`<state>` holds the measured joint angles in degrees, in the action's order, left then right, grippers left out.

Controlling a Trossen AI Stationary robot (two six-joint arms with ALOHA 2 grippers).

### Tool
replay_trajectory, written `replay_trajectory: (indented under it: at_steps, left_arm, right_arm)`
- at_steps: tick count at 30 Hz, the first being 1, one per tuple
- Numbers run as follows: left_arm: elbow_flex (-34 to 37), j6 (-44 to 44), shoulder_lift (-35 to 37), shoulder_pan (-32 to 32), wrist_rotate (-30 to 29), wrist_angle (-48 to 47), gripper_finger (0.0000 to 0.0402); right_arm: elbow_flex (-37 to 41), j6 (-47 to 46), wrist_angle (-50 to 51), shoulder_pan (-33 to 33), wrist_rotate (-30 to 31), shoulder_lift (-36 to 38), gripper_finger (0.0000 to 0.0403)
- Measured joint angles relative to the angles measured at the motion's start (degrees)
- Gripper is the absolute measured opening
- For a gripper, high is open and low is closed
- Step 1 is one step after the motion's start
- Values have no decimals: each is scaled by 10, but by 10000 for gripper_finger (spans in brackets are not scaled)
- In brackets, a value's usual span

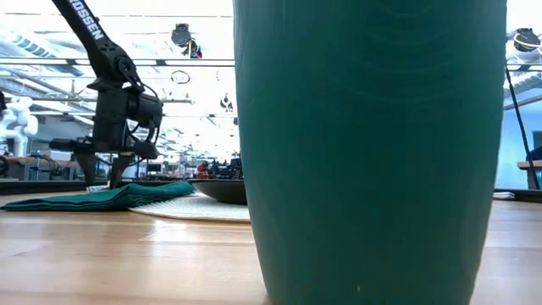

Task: Set table place
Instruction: Put the green fork on the napkin

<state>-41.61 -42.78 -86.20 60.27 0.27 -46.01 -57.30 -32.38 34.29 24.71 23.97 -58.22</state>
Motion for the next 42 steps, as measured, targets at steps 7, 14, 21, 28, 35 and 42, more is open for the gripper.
replay_trajectory:
  at_steps: [7, 14, 21, 28, 35, 42]
  left_arm:
    - [13, -22, 2, 0, -9, 9, 130]
    - [4, -50, 1, -44, -53, -20, 16]
    - [-47, -39, 46, -119, -92, -138, 5]
    - [-134, -21, 176, -202, -57, -195, 3]
    - [-251, -92, 246, -306, -106, -198, 2]
    - [-318, -139, 206, -448, -236, -191, 2]
  right_arm:
    - [0, -14, -7, 0, 0, 0, 0]
    - [0, -11, -12, 0, 0, 0, 0]
    - [0, 1, -11, 0, 0, 0, 0]
    - [0, 28, -12, -4, -1, 2, 0]
    - [0, 82, -67, -50, -3, 17, 0]
    - [0, 126, -151, -125, -92, 17, 0]
